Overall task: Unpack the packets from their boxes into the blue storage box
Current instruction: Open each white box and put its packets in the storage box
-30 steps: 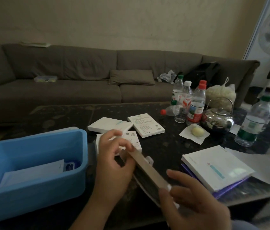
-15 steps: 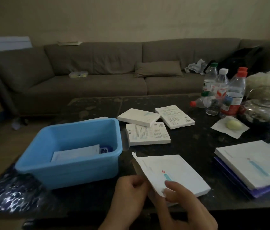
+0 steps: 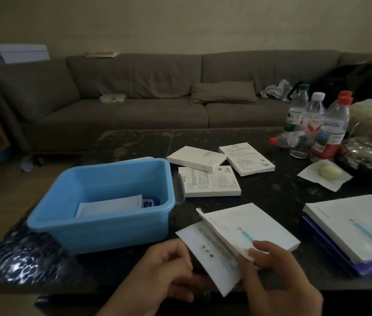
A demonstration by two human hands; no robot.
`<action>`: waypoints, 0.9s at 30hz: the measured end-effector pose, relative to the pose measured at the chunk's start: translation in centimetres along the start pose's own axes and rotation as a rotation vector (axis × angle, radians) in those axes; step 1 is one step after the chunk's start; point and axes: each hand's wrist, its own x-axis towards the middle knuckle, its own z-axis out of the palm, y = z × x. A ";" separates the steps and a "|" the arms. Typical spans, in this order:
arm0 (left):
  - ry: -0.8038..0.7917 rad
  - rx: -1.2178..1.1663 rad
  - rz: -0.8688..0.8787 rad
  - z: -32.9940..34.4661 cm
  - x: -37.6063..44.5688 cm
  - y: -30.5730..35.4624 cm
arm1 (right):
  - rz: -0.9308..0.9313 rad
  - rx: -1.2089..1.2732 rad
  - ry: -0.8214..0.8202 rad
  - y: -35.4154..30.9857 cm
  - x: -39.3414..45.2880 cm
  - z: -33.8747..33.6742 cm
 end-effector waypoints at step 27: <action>0.214 0.051 0.637 -6.8 -6.5 8.1 | -0.767 0.019 -0.514 -10.6 10.1 -0.2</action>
